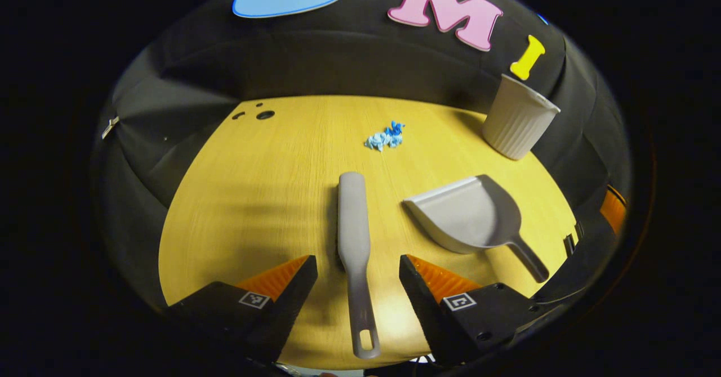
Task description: Pick up the small broom and dustpan from the desktop, sweep the trash into the dustpan with the broom, and then empty the trash into the garbage bin.
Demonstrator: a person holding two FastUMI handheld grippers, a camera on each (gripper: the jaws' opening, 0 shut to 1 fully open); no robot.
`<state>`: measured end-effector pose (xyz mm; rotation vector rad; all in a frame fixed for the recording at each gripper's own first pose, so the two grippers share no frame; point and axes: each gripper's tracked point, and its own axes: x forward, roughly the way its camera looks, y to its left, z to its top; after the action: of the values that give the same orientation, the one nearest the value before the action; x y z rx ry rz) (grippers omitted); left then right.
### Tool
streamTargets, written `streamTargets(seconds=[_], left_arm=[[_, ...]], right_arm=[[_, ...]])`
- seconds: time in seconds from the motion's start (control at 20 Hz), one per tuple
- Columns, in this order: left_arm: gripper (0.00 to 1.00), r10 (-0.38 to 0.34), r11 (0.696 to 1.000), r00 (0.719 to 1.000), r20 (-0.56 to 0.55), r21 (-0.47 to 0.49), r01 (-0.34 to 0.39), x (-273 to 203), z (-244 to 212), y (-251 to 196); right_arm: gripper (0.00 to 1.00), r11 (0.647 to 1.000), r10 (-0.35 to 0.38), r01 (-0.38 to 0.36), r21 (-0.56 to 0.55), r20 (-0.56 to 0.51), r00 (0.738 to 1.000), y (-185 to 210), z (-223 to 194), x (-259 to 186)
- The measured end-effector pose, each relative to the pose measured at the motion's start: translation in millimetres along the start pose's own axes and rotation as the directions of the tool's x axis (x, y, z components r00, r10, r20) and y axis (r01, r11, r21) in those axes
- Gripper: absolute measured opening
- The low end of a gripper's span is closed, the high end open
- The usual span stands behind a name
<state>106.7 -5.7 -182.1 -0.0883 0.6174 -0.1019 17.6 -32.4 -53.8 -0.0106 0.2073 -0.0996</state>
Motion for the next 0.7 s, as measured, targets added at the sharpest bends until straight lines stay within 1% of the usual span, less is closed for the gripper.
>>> streamTargets(seconds=[0.2,0.4,0.5,0.55,0.6,0.7], left_arm=[[0.96,0.030,0.999,0.994,-0.105,0.036,-0.026,28.9,-22.2,4.6],[0.93,0.050,0.997,0.984,-0.169,0.067,-0.039,45.0,-32.9,6.4],[0.83,0.073,0.995,0.983,-0.167,0.086,-0.059,49.8,-30.8,10.5],[0.78,0.077,0.994,0.983,-0.167,0.094,-0.062,51.9,-28.8,10.2],[0.75,0.078,0.993,0.982,-0.170,0.098,-0.062,53.3,-28.2,9.9],[0.64,0.078,0.993,0.984,-0.161,0.099,-0.062,57.2,-24.1,10.3]], right_arm=[[0.98,1.000,-0.018,0.018,0.005,-0.010,1.000,-4.6,-11.4,-11.7],[0.98,1.000,-0.005,0.005,0.016,-0.025,1.000,3.2,-16.6,-13.0],[0.98,1.000,0.012,-0.012,0.005,-0.034,0.999,9.3,-19.1,-11.3],[0.98,1.000,0.021,-0.021,-0.003,-0.039,0.999,12.0,-20.8,-11.4],[0.98,0.999,0.031,-0.031,-0.008,-0.045,0.998,15.1,-22.3,-11.2],[0.98,0.999,0.050,-0.051,-0.017,-0.065,0.997,19.0,-27.6,-10.0]])
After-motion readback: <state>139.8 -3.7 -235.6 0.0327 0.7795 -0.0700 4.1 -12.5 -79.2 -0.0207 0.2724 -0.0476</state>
